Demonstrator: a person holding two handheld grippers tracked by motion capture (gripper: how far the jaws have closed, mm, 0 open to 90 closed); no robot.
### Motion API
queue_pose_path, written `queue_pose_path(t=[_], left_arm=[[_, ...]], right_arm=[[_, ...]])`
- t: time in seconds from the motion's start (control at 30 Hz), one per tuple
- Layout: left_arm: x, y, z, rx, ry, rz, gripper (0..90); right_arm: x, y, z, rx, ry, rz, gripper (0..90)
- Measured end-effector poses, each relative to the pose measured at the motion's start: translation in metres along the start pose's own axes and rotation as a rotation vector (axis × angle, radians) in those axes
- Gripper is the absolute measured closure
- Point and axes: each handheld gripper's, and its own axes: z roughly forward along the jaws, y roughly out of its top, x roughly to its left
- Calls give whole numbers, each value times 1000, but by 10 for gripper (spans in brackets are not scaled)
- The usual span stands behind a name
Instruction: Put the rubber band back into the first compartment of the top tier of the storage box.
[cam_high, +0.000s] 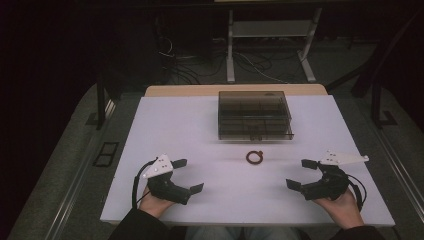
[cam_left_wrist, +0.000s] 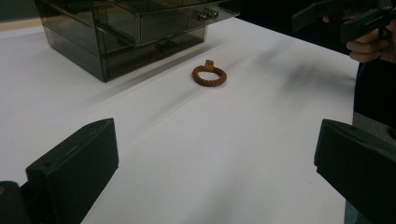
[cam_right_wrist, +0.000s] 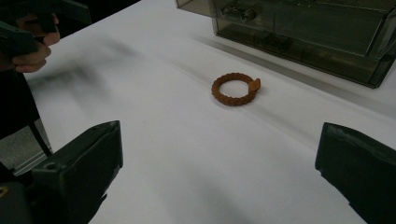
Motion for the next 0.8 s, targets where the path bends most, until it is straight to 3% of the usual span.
queue_pose_path(t=[0.3, 0.5, 0.8], left_arm=[[1, 0, 0, 11, 1, -5, 0], [2, 1, 2, -1, 29, -17, 0], [2, -1, 7, 22, 21, -15, 0]], right_arm=[[-1, 0, -2, 7, 4, 3, 5], [-1, 0, -3, 7, 8, 6, 5], [-2, 1, -2, 23, 10, 7, 6]])
